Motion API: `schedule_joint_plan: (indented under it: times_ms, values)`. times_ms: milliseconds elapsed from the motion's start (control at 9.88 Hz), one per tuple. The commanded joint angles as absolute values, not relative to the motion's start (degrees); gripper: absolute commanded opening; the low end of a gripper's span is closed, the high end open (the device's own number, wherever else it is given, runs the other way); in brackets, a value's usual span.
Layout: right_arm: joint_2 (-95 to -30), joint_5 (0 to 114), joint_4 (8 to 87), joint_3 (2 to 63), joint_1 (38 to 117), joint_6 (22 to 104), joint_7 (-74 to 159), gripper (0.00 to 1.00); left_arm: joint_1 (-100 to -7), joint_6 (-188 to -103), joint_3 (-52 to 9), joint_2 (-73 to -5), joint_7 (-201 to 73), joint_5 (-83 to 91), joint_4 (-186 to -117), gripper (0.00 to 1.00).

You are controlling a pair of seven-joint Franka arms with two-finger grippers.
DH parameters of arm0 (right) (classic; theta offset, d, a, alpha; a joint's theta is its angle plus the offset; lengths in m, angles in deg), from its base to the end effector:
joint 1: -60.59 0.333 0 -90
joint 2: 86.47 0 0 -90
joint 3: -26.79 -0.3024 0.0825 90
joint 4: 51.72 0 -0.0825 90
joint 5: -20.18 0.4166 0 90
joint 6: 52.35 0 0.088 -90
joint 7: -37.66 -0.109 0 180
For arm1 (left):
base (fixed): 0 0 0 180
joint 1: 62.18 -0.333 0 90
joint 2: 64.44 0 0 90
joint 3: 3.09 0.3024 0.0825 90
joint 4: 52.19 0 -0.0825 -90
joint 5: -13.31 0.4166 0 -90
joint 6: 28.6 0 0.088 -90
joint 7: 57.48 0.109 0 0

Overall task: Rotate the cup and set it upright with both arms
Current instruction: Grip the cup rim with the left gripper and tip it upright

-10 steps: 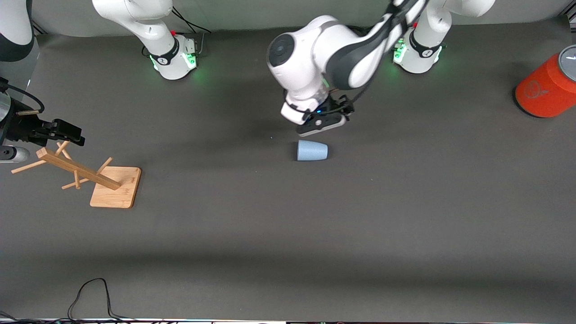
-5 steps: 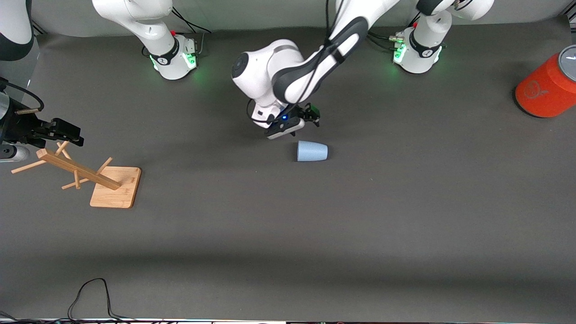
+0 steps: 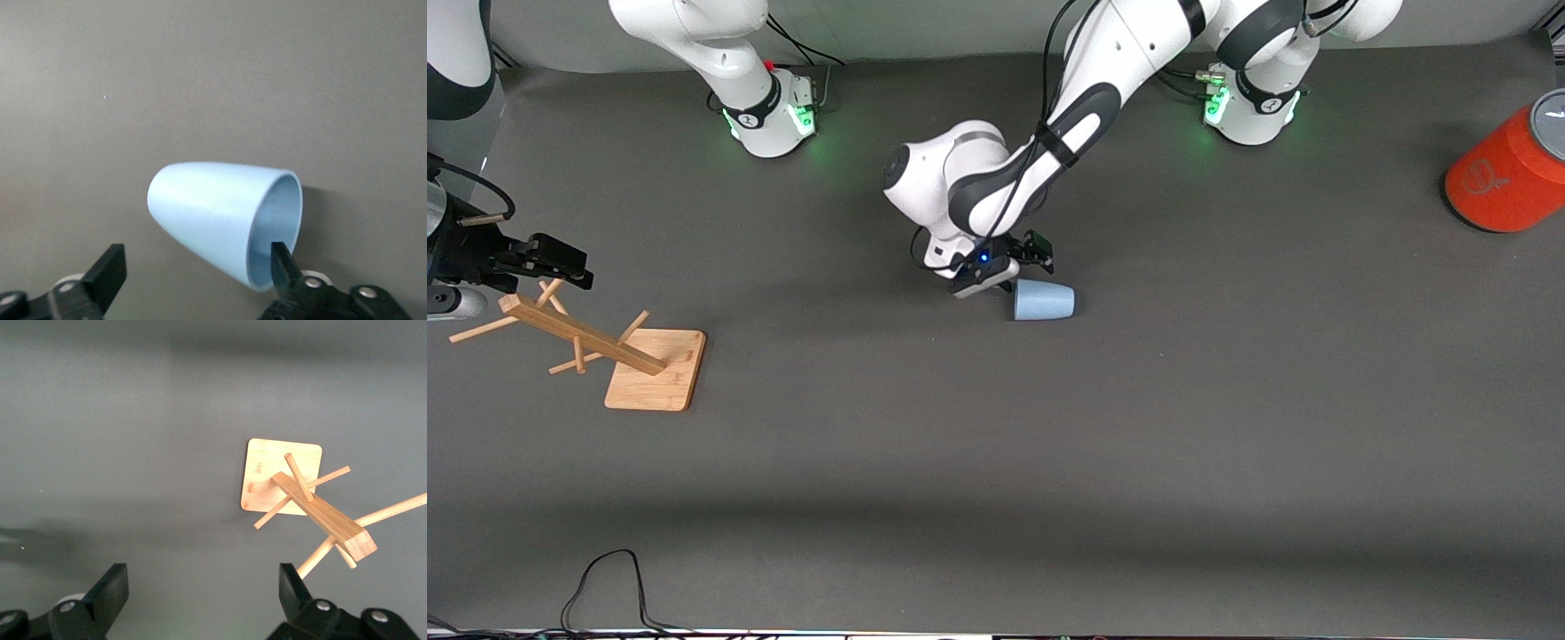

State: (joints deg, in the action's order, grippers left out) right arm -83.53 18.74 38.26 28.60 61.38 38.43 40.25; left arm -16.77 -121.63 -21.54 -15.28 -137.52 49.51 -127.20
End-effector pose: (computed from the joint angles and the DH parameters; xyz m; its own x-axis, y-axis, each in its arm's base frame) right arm 0.6019 -0.0130 0.5798 0.9989 0.0277 -0.0385 0.0287 -0.9993 0.0250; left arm 0.4014 -0.5836 0.1881 0.9770 0.0691 0.2019 0.1673 -0.8352 -0.5238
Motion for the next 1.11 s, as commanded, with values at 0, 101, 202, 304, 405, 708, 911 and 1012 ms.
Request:
schedule_joint_plan:
  times_ms: [0,101,202,304,405,708,911,1012]
  values:
    - [-84.2,18.6,39.0,29.3,62.3,39.6,41.5,1.0,-15.1,-120.9,-20.3,-14.2,-138.1,50.5,-124.2,0.44]
    - [-83.9,18.6,39.0,29.3,62.2,39.6,41.5,1.0,-15.1,-120.9,-20.3,-14.0,-137.9,50.5,-123.4,0.13]
    - [-84.0,18.6,39.0,29.3,62.3,39.2,41.5,1.0,-15.2,-120.9,-20.3,-13.8,-137.6,50.4,-122.9,0.0]
    - [-83.9,18.6,38.7,29.2,62.3,39.0,41.4,1.0,-15.2,-120.9,-20.2,-13.7,-137.6,50.4,-122.9,0.0]
    - [-83.9,18.6,38.7,29.2,62.3,38.9,41.4,1.0,-15.1,-120.8,-20.2,-13.7,-137.6,50.4,-122.9,0.0]
    - [-83.7,18.7,38.5,29.1,62.3,38.9,41.1,1.0,-15.4,-119.6,-20.4,-14.9,-137.2,50.0,-121.7,0.0]
    - [-83.7,18.8,38.5,29.1,62.3,38.9,40.8,1.0,-16.2,-119.1,-20.6,-15.7,-134.1,48.0,-121.4,0.0]
    - [-83.7,18.8,38.5,29.1,62.3,39.0,40.8,1.0,-18.0,-119.0,-20.8,-16.5,-131.3,44.9,-120.6,0.0]
